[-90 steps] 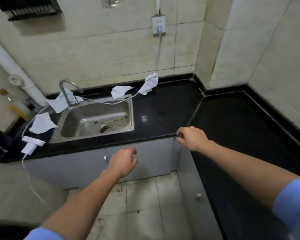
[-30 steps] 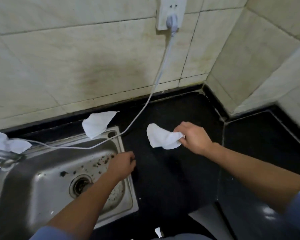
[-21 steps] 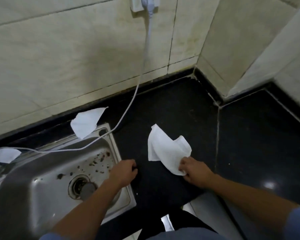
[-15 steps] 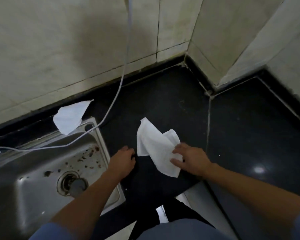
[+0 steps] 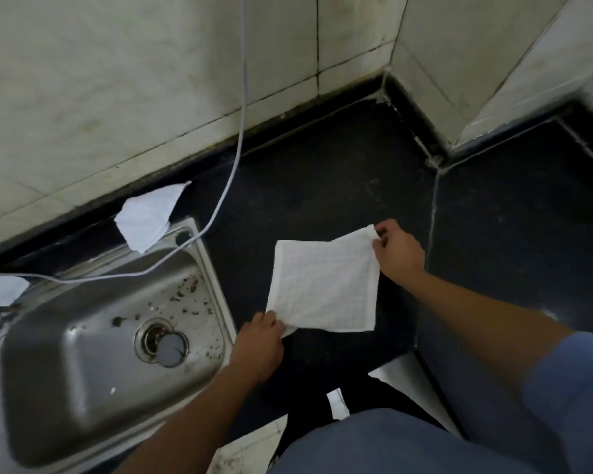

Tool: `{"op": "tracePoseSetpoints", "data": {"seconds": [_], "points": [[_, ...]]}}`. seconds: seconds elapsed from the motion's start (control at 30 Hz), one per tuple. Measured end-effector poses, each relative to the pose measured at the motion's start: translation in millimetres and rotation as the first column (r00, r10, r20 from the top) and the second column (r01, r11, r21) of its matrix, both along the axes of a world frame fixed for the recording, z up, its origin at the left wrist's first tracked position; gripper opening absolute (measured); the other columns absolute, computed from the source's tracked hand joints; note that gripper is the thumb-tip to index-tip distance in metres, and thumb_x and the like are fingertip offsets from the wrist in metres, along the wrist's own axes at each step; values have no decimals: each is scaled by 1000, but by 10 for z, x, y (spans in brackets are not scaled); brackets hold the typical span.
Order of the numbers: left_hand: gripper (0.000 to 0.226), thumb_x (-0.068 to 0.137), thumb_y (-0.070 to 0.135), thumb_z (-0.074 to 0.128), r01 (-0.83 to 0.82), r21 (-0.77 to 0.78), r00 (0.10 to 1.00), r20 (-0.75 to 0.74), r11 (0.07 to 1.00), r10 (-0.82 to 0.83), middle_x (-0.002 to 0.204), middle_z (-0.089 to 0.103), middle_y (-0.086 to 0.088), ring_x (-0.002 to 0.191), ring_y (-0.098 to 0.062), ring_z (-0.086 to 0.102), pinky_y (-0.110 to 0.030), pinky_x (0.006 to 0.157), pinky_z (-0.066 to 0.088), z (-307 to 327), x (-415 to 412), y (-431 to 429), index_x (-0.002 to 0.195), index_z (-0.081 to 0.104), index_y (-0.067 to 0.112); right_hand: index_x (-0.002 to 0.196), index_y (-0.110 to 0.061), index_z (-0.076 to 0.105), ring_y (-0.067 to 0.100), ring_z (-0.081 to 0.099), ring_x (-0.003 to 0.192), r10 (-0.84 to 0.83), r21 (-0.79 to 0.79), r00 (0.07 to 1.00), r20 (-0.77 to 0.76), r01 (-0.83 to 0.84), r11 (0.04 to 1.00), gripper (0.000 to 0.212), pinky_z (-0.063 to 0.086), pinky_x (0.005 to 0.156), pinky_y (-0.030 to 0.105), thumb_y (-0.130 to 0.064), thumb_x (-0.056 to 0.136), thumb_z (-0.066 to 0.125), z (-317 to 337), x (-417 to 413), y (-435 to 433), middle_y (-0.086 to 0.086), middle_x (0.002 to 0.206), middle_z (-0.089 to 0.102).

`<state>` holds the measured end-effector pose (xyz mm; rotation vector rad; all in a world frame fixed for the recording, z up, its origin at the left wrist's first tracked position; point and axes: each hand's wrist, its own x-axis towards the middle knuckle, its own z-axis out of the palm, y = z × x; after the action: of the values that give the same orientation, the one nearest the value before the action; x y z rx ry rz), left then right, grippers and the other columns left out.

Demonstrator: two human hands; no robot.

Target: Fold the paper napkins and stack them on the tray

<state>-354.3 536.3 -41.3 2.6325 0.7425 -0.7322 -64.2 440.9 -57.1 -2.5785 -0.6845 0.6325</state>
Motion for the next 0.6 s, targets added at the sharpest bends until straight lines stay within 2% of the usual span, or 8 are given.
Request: {"op": "tracePoseSetpoints", "data": {"seconds": [0.1,0.2,0.27,0.3,0.37,0.47,0.53,0.6], "points": [[25,92,24,45,-31,-44,999,-16,999,30,112,58,-4,103,-23,54,-34,83,44,57,39,-3,109,61,16,120,-22,53,25,57,105,134,-12,988,79,-133,991,30,48,82,37,-22,90,55,40,35,-145,4,114,58],[24,90,21,49,-60,-50,985,158,997,68,106,60,-6,98,-24,58,-35,78,49,73,224,114,106,64,12,126,-20,54,21,48,115,361,19,919,160,-368,929,33,47,85,35,-19,93,51,109,-140,-169,2,124,52],[29,89,20,51,-29,-14,971,236,999,32,117,56,-6,105,-23,54,-37,84,49,66,416,227,116,61,13,133,-18,51,20,44,124,522,-31,843,126,-523,852,38,45,94,36,-18,95,48,97,-279,-167,2,136,48],[35,90,22,50,-11,0,974,228,1000,11,127,52,-6,113,-23,51,-38,90,47,56,517,293,124,57,15,138,-17,46,20,39,131,593,-105,800,89,-585,804,42,42,99,37,-19,95,46,78,-323,-159,3,144,43],[47,92,27,49,-10,5,993,116,1000,10,147,35,-7,129,-25,39,-41,104,39,11,688,431,138,44,18,146,-16,34,21,26,141,664,-268,747,21,-636,724,51,34,106,39,-21,96,44,42,-305,-121,4,156,24],[55,92,32,49,-50,37,998,-33,998,52,155,19,-7,139,-26,27,-47,111,30,-44,798,578,143,34,17,150,-15,25,21,11,147,624,-351,781,-34,-594,724,58,25,112,46,-24,95,43,27,-158,-47,3,161,7],[56,93,33,48,-58,46,997,-54,997,61,156,17,-8,140,-27,25,-48,112,28,-38,801,564,143,33,16,148,-15,29,25,14,146,604,-354,797,-3,-566,745,56,25,111,47,-26,95,45,104,-97,-57,7,160,13],[52,93,32,48,-65,63,998,-4,996,65,153,24,-9,136,-27,30,-45,110,29,-6,747,481,141,37,17,139,-15,45,28,34,133,630,-294,764,139,-576,763,46,35,102,43,-24,93,48,214,-144,-145,9,148,36]]}}
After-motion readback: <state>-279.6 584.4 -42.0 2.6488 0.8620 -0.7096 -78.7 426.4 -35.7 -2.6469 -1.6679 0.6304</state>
